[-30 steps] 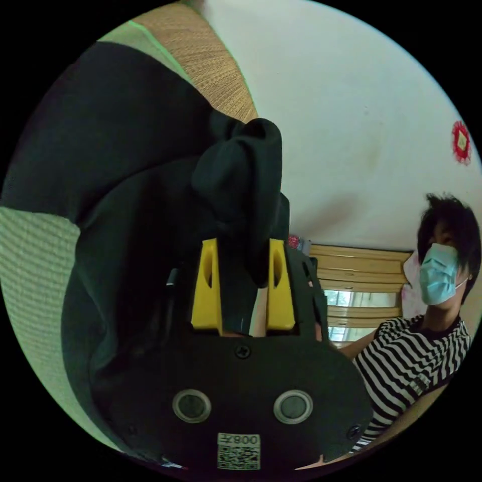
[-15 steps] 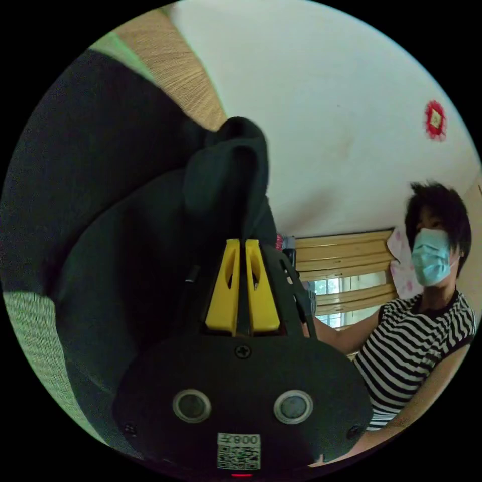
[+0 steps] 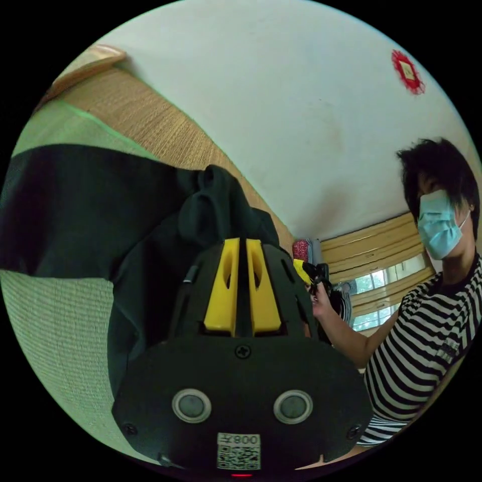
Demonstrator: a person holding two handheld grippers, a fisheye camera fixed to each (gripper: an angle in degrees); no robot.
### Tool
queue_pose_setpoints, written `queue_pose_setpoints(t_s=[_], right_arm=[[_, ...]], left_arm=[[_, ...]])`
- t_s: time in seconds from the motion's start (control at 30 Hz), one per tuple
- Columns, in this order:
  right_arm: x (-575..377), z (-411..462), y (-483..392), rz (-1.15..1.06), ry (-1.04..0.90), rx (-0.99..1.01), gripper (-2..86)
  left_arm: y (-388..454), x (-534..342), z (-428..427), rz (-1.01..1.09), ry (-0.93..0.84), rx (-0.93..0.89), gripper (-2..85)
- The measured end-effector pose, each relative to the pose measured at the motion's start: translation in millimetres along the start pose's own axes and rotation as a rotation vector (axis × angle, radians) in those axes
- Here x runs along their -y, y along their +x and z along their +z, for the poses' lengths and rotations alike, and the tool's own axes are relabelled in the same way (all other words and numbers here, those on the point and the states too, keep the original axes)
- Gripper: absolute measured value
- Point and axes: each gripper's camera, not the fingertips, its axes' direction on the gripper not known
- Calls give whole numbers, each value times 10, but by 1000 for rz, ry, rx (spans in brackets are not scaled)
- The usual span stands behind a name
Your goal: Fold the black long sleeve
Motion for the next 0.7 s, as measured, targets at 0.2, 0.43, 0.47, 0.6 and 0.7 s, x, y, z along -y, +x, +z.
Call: queue_pose_setpoints(t_s=[0.2,0.43,0.47,0.6,0.7], right_arm=[[218,649,-498,-241,-181,-292,1],[36,1139,-21,-129,-280,-508,0],[28,1133,-18,-113,-277,-493,0],[-110,1024,-364,-170,-212,-408,0],[-334,1126,-674,-262,-232,-365,0]], left_arm=[[115,210,512,139,-107,55,5],[-367,13,959,-59,-128,64,1],[-325,6,993,-64,-129,71,2],[-3,-64,1036,18,-114,-7,2],[242,-215,1204,99,-197,-44,2]])
